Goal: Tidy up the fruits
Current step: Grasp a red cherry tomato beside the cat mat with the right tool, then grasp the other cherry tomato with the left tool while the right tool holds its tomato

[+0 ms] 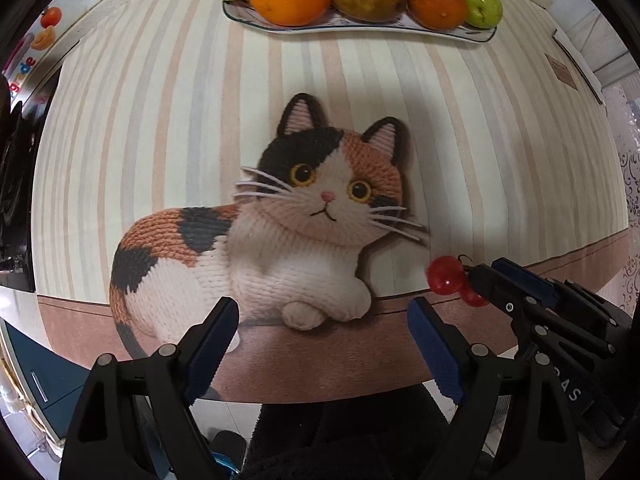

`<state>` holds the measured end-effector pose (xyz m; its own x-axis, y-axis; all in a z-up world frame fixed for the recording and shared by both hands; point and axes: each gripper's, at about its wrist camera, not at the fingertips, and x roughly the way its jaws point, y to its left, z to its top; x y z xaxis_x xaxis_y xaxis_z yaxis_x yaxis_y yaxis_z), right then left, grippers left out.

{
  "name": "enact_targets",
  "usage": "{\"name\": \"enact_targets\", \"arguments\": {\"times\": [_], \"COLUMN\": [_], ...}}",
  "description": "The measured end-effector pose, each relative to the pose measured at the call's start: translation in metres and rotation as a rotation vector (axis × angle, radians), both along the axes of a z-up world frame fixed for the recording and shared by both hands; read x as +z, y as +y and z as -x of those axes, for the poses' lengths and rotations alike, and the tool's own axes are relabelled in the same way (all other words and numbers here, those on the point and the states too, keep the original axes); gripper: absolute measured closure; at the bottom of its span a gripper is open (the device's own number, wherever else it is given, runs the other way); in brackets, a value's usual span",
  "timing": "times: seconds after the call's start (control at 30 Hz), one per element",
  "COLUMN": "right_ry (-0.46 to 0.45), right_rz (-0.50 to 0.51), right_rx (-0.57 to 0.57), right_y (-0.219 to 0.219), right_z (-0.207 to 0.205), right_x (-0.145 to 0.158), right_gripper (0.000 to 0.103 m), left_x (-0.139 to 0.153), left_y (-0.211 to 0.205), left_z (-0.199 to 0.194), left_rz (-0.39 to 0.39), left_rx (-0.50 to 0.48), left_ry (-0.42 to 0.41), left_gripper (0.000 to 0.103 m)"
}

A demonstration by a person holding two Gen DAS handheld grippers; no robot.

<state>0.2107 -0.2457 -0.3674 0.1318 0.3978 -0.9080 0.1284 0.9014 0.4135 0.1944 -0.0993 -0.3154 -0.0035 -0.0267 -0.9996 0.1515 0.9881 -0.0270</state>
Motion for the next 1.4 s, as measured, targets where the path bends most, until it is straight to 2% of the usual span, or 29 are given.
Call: {"name": "enact_targets", "arguments": {"times": [0.2, 0.47, 0.63, 0.83, 1.23, 1.4], "right_ry": [0.015, 0.015, -0.011, 0.008, -0.022, -0.050], "right_rz": [-0.077, -0.095, -0.078, -0.040, -0.022, -0.003], "right_rx": [-0.042, -0.037, -0.007, 0.063, 0.113, 0.138], "right_y": [-0.008, -0.004, -0.003, 0.010, 0.019, 0.023], "right_z": [0.003, 0.007, 0.013, 0.017, 0.021, 0.022], "right_x": [-0.002, -0.004, 0.008, 0.002, 0.002, 0.003], "right_gripper": [0.074, 0.074, 0.073, 0.073, 0.073, 0.073], "left_x": [-0.003, -0.020, -0.022, -0.025, -0.037, -0.033], "left_y": [-0.007, -0.001, 0.004, 0.010, 0.014, 0.014], "left_z": [0.000, 0.000, 0.003, 0.004, 0.004, -0.002], "left_rz": [0.000, -0.002, 0.001, -0.005, -0.021, -0.024], "left_rx": [-0.009, -0.009, -0.002, 0.003, 0.008, 0.012], "left_ry": [0.015, 0.030, 0.034, 0.037, 0.044, 0.038], "left_gripper": [0.017, 0.017, 0.017, 0.017, 0.017, 0.017]}}
